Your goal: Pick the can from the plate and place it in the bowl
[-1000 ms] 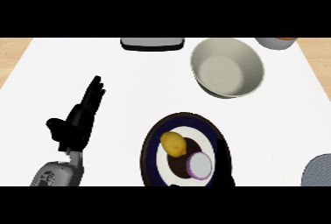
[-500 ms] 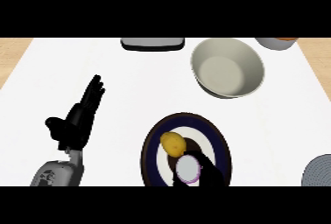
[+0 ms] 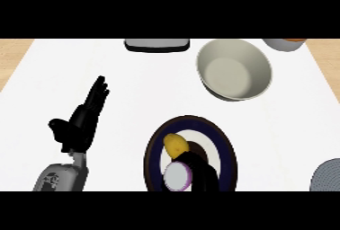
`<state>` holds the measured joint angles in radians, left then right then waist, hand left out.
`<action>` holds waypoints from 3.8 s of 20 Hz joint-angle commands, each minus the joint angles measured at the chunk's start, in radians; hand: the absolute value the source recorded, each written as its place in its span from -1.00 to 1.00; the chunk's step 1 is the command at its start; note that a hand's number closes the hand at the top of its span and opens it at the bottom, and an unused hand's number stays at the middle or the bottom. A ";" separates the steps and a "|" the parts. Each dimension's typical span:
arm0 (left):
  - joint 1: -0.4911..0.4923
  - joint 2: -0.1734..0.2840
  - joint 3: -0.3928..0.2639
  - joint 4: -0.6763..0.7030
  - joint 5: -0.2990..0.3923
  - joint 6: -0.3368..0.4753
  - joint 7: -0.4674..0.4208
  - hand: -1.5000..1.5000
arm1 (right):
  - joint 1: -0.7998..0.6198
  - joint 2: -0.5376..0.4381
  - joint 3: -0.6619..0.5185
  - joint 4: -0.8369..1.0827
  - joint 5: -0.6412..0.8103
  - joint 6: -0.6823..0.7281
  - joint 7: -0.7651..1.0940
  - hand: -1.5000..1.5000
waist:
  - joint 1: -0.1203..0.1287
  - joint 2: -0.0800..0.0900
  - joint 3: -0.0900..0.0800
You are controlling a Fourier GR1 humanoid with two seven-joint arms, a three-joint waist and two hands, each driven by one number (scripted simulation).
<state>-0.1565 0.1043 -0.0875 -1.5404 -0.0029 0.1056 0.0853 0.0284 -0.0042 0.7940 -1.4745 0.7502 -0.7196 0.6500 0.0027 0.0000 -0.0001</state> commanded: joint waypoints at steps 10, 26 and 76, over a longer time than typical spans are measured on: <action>-0.041 0.016 0.029 0.037 0.008 -0.023 0.013 0.00 | -0.608 0.004 0.032 0.114 -0.298 -0.036 -0.146 1.00 | 0.024 0.004 0.000; -0.029 -0.002 0.030 0.007 -0.005 -0.012 0.024 0.00 | -1.159 0.004 -0.211 0.101 0.049 0.265 0.455 1.00 | 0.004 -0.003 -0.001; 0.038 -0.028 0.030 -0.014 -0.025 -0.052 -0.044 0.00 | -0.973 -0.259 -0.920 0.941 -0.275 0.323 -0.684 -1.00 | 0.026 0.009 0.001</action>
<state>-0.1608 0.0683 -0.0591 -1.5295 -0.0361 0.0704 0.0728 -0.9562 -0.2540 -0.0594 -0.5412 0.5410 -0.3740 0.1102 0.0217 0.0080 0.0012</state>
